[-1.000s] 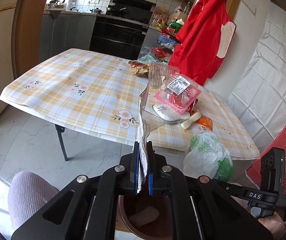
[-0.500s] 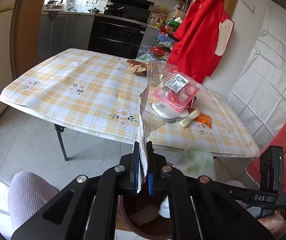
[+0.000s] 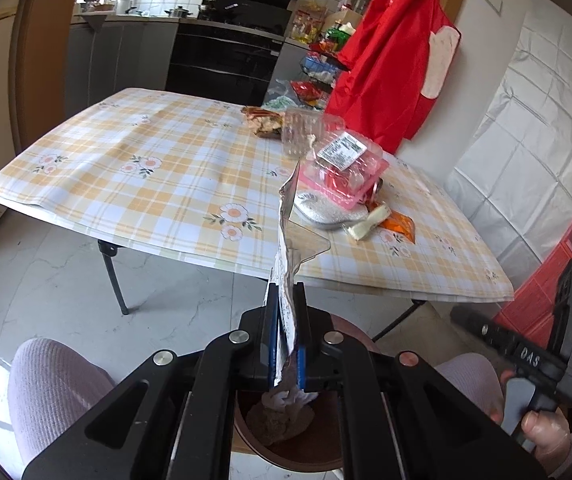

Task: Collect trash
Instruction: 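Drop the green-printed bag into the bin with the right gripper while the left gripper lowers the label, then open the left gripper over the bin to release the label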

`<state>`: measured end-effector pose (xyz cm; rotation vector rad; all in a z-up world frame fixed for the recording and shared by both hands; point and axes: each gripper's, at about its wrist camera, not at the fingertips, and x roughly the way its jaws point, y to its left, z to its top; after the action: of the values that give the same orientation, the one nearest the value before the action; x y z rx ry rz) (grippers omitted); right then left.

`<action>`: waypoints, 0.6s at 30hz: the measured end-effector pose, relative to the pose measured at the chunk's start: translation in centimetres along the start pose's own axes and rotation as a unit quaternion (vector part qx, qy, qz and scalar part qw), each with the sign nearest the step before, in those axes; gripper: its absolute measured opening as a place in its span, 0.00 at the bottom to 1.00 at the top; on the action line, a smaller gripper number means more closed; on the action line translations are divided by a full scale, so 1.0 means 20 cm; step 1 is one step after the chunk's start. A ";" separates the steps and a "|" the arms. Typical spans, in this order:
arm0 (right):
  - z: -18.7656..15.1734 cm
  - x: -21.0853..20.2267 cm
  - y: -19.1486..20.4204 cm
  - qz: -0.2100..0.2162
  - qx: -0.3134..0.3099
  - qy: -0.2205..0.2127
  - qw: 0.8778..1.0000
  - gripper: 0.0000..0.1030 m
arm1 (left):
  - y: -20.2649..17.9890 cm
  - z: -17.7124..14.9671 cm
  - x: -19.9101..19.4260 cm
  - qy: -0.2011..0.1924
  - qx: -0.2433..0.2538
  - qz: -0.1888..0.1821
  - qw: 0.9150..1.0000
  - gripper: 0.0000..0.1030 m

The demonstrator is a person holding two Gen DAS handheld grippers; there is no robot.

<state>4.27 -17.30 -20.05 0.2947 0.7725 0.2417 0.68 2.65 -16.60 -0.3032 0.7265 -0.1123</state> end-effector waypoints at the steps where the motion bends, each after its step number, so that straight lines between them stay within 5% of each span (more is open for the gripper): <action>1: 0.00 -0.01 0.00 -0.013 -0.004 -0.014 1.000 0.94 | -0.01 -0.01 0.01 0.005 0.006 -0.004 1.000 0.07; 11: -0.02 0.00 -0.09 -0.032 0.000 -0.022 0.999 0.94 | -0.15 -0.07 0.13 0.055 0.047 -0.038 0.997 0.08; 13: -0.02 0.00 -0.10 -0.031 0.002 -0.020 0.999 0.94 | -0.16 -0.08 0.16 0.064 0.052 -0.041 0.996 0.24; 14: -0.03 0.01 -0.10 -0.032 0.003 -0.019 0.999 0.94 | -0.16 -0.08 0.16 0.066 0.052 -0.040 0.996 0.45; 15: -0.03 0.01 -0.10 -0.032 0.004 -0.016 0.999 0.94 | -0.16 -0.08 0.16 0.065 0.050 -0.040 0.996 0.55; 18: -0.04 0.02 -0.10 -0.033 0.003 -0.012 0.999 0.94 | -0.13 -0.07 0.16 0.062 0.039 -0.033 0.997 0.67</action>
<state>4.12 -18.89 -21.61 0.2777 0.7590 0.1737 2.14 -0.80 -18.82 -0.2466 0.8330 -0.2232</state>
